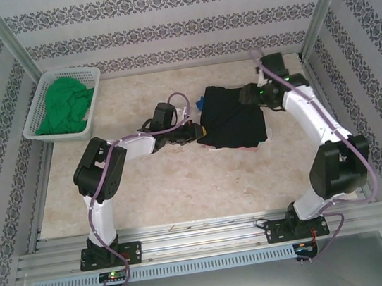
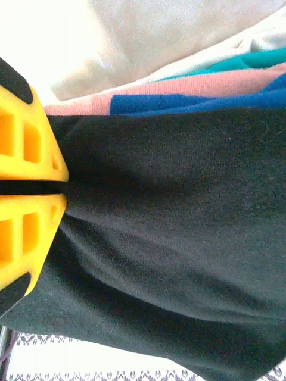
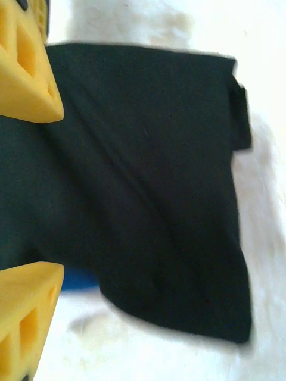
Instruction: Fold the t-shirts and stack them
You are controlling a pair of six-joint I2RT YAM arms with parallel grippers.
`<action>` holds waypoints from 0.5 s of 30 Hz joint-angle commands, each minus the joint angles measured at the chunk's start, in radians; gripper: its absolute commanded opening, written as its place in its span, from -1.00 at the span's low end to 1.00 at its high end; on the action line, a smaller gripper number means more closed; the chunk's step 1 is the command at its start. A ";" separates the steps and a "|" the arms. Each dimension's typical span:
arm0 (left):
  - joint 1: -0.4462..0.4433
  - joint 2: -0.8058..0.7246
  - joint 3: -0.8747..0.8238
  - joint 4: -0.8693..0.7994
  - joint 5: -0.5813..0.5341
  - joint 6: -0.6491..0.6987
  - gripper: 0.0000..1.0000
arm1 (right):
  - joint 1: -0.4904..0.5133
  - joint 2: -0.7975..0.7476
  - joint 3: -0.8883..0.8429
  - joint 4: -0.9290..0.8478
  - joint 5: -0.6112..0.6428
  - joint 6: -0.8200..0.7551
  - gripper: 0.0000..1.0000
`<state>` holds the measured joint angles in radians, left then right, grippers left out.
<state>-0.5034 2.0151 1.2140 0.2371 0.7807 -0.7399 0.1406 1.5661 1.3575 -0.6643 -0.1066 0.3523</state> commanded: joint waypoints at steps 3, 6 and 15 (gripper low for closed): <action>-0.041 -0.023 -0.031 0.040 0.011 -0.038 -0.73 | 0.006 0.130 -0.065 0.032 0.027 0.017 0.25; -0.066 -0.046 -0.042 0.054 -0.016 -0.043 -0.49 | -0.039 0.204 -0.028 0.019 0.051 0.002 0.25; 0.009 -0.204 -0.086 -0.017 -0.052 0.031 0.60 | 0.066 0.051 0.006 -0.019 0.176 -0.036 0.56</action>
<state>-0.5320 1.9034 1.1446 0.2737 0.7502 -0.7547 0.1455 1.7084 1.3476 -0.6643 -0.0322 0.3408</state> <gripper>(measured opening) 0.631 0.770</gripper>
